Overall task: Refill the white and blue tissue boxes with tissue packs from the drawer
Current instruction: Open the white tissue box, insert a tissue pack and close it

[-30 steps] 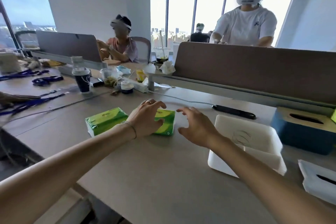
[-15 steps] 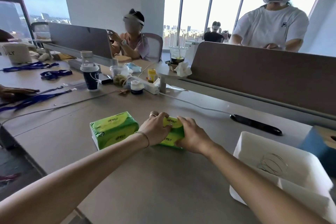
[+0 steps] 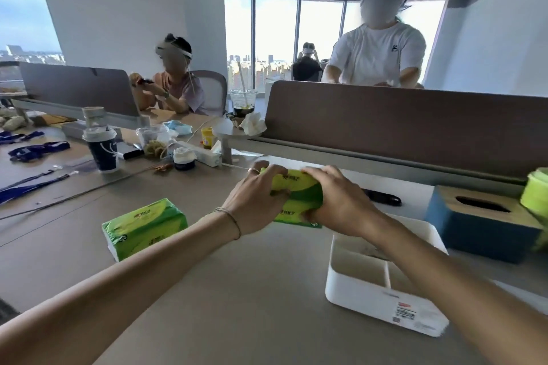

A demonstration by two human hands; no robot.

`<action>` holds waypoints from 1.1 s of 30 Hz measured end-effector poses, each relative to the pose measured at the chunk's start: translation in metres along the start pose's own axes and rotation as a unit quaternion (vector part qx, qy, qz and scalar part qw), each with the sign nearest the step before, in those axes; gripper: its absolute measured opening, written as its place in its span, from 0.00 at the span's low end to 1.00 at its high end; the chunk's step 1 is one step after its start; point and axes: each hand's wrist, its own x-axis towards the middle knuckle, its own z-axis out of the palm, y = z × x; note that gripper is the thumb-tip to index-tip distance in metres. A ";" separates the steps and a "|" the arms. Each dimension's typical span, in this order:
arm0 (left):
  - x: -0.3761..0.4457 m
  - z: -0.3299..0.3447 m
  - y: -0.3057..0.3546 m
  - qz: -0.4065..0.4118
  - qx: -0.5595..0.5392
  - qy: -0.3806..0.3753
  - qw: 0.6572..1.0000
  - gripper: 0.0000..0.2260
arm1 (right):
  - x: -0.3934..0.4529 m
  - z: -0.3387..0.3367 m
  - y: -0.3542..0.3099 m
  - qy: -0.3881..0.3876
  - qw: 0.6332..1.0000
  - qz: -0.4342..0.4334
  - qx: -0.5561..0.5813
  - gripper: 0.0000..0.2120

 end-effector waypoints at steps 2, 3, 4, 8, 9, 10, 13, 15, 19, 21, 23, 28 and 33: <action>0.001 0.007 0.029 0.037 -0.007 -0.002 0.999 0.19 | -0.019 -0.024 0.016 0.015 1.000 0.014 -0.004 0.43; 0.002 0.011 0.043 0.055 -0.011 -0.002 0.998 0.18 | -0.028 -0.035 0.024 0.020 1.000 0.021 -0.006 0.44; 0.003 0.015 0.055 0.073 -0.018 -0.001 0.997 0.18 | -0.037 -0.046 0.032 0.025 0.999 0.027 -0.008 0.45; 0.005 0.038 0.094 0.125 -0.051 -0.015 0.991 0.16 | -0.066 -0.075 0.065 0.033 0.998 0.060 -0.001 0.44; 0.005 0.044 0.101 0.130 -0.055 -0.023 0.990 0.16 | -0.072 -0.078 0.072 0.031 0.997 0.067 0.003 0.43; 0.005 0.050 0.108 0.131 -0.058 -0.032 0.989 0.15 | -0.078 -0.080 0.079 0.029 0.997 0.072 0.001 0.43; 0.005 0.068 0.118 0.125 -0.061 -0.065 0.988 0.16 | -0.089 -0.079 0.097 0.021 0.997 0.076 -0.003 0.42; 0.005 0.079 0.119 0.116 -0.058 -0.082 0.988 0.16 | -0.091 -0.074 0.106 0.015 0.997 0.073 -0.003 0.42; 0.005 0.094 0.116 0.091 -0.054 -0.102 0.989 0.17 | -0.091 -0.060 0.120 -0.003 0.997 0.075 0.008 0.43; 0.004 0.098 0.114 0.079 -0.040 -0.113 0.990 0.17 | -0.090 -0.053 0.125 -0.005 0.998 0.066 0.001 0.42; 0.002 0.103 0.111 0.072 -0.032 -0.126 0.989 0.17 | -0.093 -0.047 0.125 0.001 0.998 0.058 -0.002 0.41; -0.002 0.106 0.115 0.061 0.079 -0.108 0.989 0.18 | -0.107 -0.047 0.128 0.024 0.998 0.047 0.026 0.50; -0.008 0.116 0.160 0.127 0.027 -0.059 0.990 0.17 | -0.147 -0.081 0.145 0.072 0.994 0.071 0.051 0.43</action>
